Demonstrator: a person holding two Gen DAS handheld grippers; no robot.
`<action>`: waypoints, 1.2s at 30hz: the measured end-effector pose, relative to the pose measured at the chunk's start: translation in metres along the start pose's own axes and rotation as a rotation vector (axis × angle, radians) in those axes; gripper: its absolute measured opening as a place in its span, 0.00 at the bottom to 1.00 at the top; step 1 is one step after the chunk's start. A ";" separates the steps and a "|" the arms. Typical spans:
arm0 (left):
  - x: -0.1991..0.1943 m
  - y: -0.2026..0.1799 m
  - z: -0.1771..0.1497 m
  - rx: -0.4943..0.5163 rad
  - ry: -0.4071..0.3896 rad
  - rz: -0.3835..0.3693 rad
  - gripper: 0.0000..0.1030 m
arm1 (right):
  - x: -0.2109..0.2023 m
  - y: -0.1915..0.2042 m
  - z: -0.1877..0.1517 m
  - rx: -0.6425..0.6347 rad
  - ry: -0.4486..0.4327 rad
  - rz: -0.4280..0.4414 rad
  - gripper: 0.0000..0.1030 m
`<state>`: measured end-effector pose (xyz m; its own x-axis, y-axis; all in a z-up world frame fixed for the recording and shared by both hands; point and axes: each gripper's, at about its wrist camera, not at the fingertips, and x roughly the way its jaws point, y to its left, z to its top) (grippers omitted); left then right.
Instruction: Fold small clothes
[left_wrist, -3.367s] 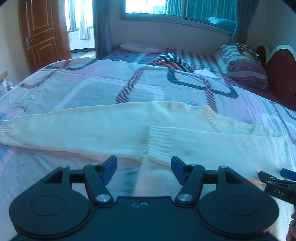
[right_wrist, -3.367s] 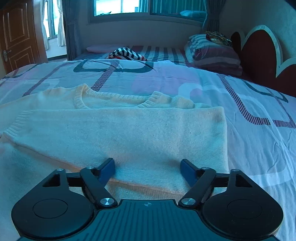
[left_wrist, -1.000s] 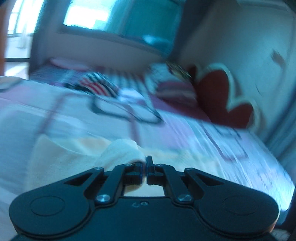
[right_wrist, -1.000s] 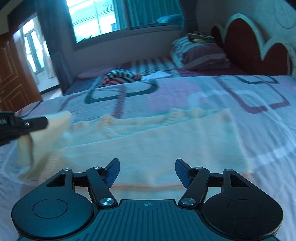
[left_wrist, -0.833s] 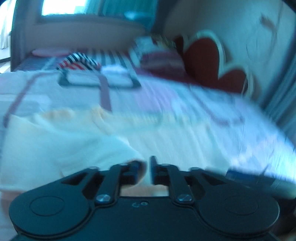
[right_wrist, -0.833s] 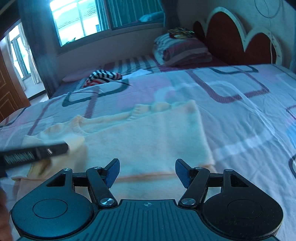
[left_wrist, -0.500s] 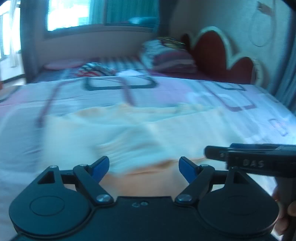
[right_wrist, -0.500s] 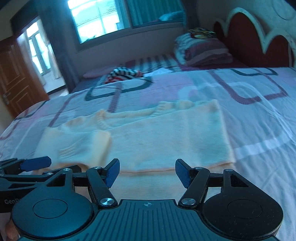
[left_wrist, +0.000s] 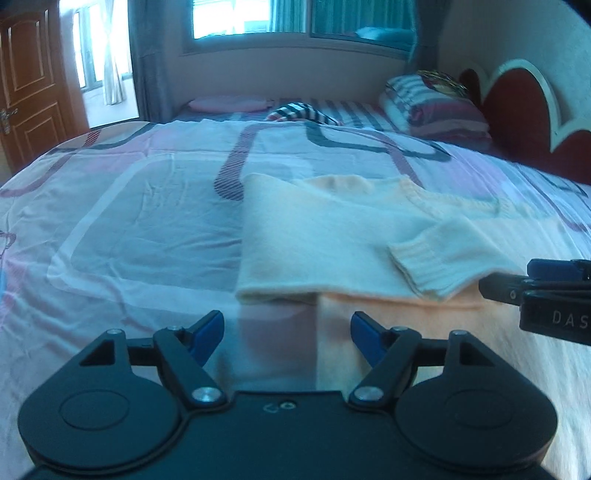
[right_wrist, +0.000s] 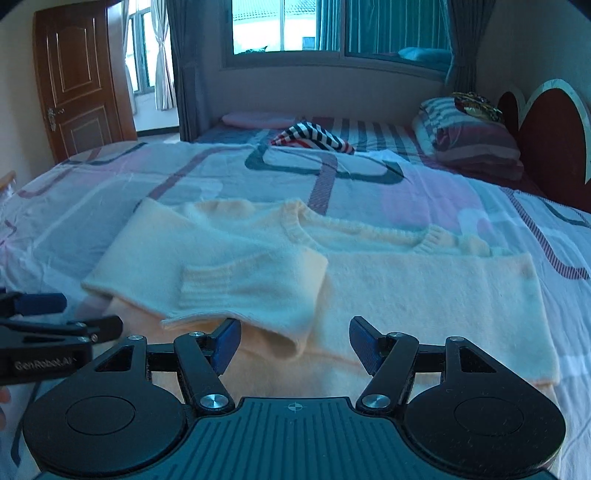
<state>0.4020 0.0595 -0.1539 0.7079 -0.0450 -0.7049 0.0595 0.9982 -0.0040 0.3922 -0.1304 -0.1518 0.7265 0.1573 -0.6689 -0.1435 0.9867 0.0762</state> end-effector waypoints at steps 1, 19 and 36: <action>0.002 0.001 0.002 -0.008 -0.002 0.003 0.70 | 0.003 0.001 0.003 0.003 0.000 0.004 0.54; 0.015 -0.001 0.002 -0.033 -0.032 -0.007 0.59 | -0.020 -0.097 0.010 0.347 -0.058 -0.128 0.08; 0.018 0.003 0.002 -0.115 -0.056 -0.076 0.10 | -0.041 -0.157 -0.014 0.520 -0.043 -0.222 0.34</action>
<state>0.4164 0.0616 -0.1646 0.7430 -0.1192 -0.6586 0.0353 0.9896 -0.1394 0.3754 -0.2920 -0.1469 0.7296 -0.0657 -0.6807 0.3582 0.8846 0.2985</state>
